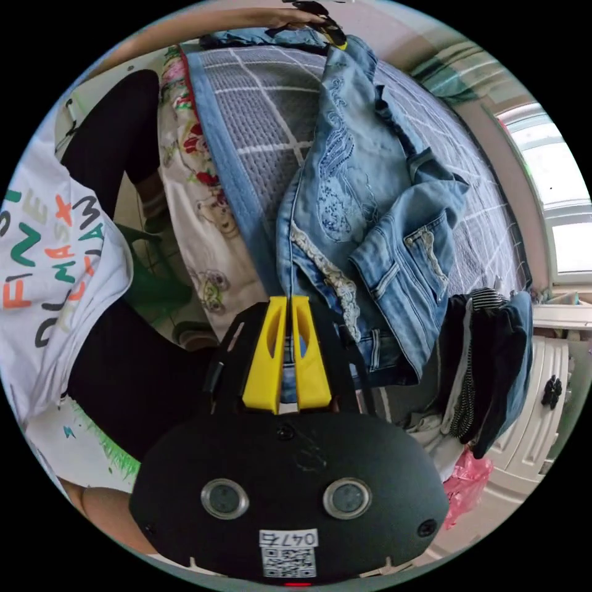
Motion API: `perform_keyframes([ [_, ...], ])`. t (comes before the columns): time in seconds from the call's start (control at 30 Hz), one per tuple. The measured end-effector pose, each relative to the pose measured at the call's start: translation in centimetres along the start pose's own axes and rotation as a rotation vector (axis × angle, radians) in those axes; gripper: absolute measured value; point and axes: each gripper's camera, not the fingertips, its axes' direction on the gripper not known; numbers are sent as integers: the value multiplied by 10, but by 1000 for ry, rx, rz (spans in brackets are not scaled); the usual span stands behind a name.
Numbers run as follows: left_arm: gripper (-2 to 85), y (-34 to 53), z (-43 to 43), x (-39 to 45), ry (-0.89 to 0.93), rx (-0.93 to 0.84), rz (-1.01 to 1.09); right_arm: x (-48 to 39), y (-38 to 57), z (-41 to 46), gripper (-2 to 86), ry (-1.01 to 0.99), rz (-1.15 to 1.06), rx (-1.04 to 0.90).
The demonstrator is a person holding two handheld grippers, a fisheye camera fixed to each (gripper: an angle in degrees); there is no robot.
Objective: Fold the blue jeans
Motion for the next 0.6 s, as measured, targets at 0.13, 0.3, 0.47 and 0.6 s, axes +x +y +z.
perform_keyframes([
  [0.13,0,53,-54,-2,-47,-24,56,16,24,-34,-2,-71,18,98],
  [0.3,17,148,-91,-12,40,-159,64,24,59,-48,-2,-222,28,209],
  [0.47,54,193,-84,-37,119,-168,-48,24,67,-22,3,-369,35,140],
  [0.6,30,203,-95,-65,-36,-97,-200,21,56,-14,35,-383,-7,85],
])
